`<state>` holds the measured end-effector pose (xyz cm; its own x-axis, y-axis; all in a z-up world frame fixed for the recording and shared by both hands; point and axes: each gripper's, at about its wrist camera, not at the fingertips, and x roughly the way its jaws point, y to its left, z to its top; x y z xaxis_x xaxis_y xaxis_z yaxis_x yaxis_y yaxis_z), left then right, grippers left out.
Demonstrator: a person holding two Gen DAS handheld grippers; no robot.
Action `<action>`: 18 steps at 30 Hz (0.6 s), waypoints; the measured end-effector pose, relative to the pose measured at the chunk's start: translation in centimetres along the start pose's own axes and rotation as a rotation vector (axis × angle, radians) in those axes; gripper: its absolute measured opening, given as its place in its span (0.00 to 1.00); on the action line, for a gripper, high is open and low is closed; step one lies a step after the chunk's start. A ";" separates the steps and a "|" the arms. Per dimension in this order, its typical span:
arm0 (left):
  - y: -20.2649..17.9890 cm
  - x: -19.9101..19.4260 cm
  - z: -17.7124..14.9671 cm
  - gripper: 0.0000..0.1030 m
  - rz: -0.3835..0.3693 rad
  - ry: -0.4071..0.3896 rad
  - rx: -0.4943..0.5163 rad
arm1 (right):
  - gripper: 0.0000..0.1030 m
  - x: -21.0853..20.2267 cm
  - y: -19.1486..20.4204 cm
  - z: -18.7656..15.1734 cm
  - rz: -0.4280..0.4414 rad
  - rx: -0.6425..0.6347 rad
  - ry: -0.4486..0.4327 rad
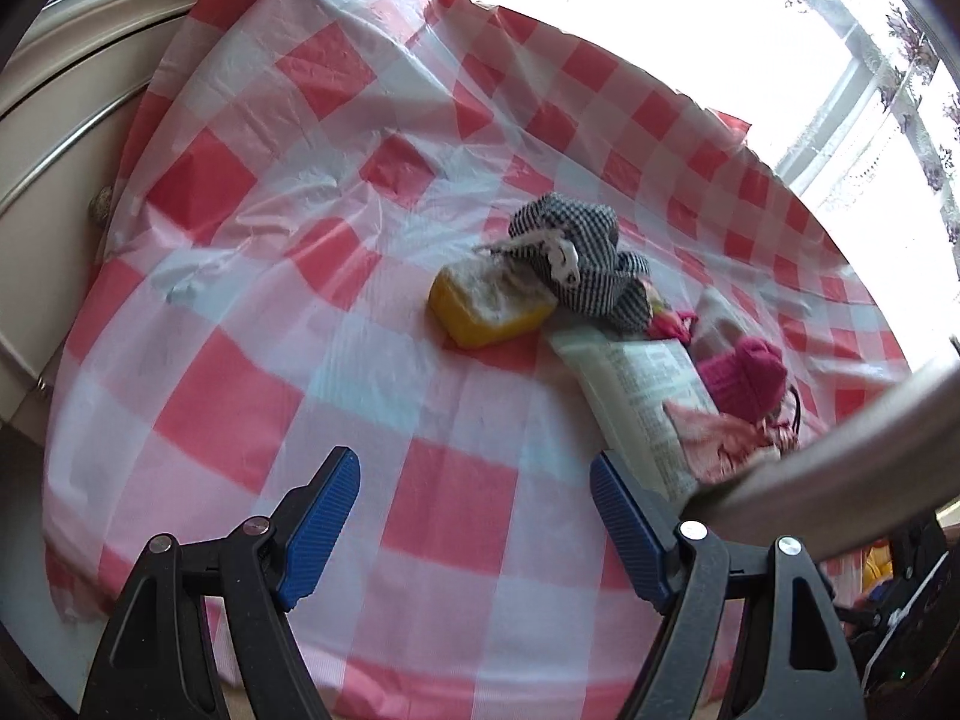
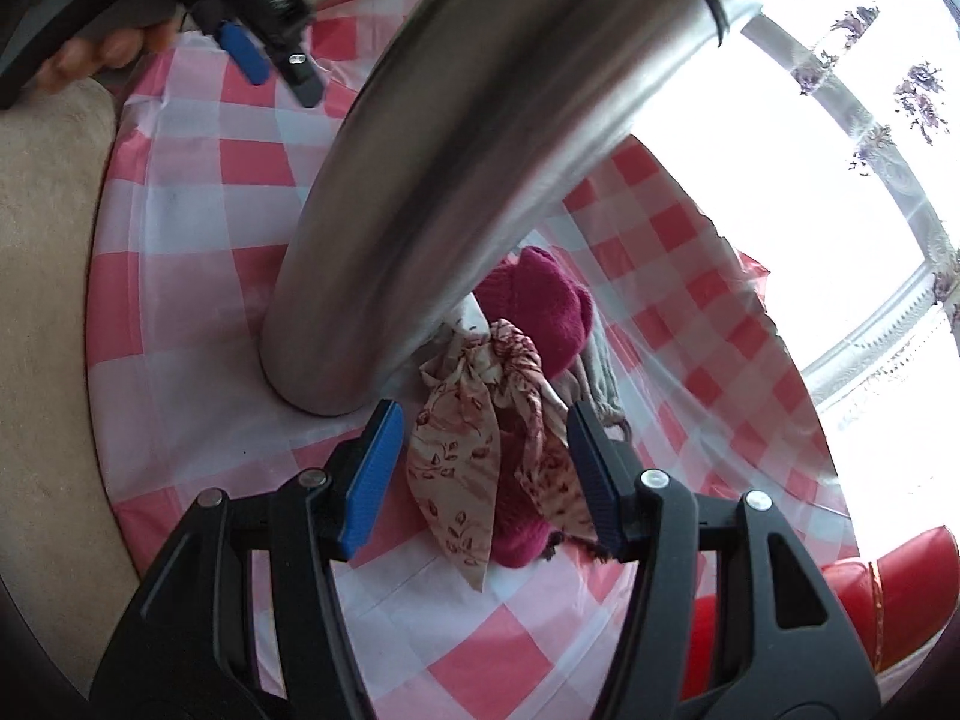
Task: Organize soft objects
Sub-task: 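Grasp the houndstooth cloth with the left tool while the right tool grasps the floral cloth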
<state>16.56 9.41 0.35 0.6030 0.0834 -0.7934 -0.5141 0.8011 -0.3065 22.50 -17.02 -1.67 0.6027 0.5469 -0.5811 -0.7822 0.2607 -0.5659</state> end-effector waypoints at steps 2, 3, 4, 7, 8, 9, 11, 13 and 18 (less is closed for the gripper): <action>-0.2 0.5 1.3 0.77 -0.008 -0.020 -0.014 | 0.59 0.5 -0.8 -0.2 0.042 0.053 -0.017; -0.3 0.6 2.0 0.77 -0.017 -0.033 -0.019 | 0.59 0.7 -1.1 -0.2 0.054 0.074 -0.019; -0.5 0.8 2.7 0.77 -0.024 -0.045 -0.020 | 0.59 1.0 -1.6 -0.3 0.070 0.101 -0.024; -1.3 1.6 4.7 0.77 -0.041 -0.074 -0.021 | 0.65 1.7 -2.1 -0.2 0.093 0.125 -0.035; -1.6 2.0 5.4 0.77 -0.045 -0.077 -0.026 | 0.67 1.9 -2.2 -0.2 0.093 0.125 -0.039; -1.7 2.4 6.0 0.77 -0.054 -0.078 -0.028 | 0.67 2.1 -2.4 -0.2 0.089 0.119 -0.037; -2.1 3.5 6.9 0.77 -0.055 -0.074 -0.026 | 0.68 2.1 -2.7 -0.1 0.092 0.121 -0.045; -2.3 4.7 7.8 0.77 -0.054 -0.065 -0.030 | 0.70 2.2 -3.4 -0.2 0.099 0.127 -0.055; -2.9 6.7 8.8 0.77 -0.051 -0.044 -0.023 | 0.71 2.8 -4.2 -0.5 0.100 0.078 -0.043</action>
<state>27.40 12.86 0.53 0.6549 0.0696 -0.7525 -0.4958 0.7911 -0.3583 27.57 -16.97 -1.21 0.5152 0.6063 -0.6057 -0.8488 0.2631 -0.4586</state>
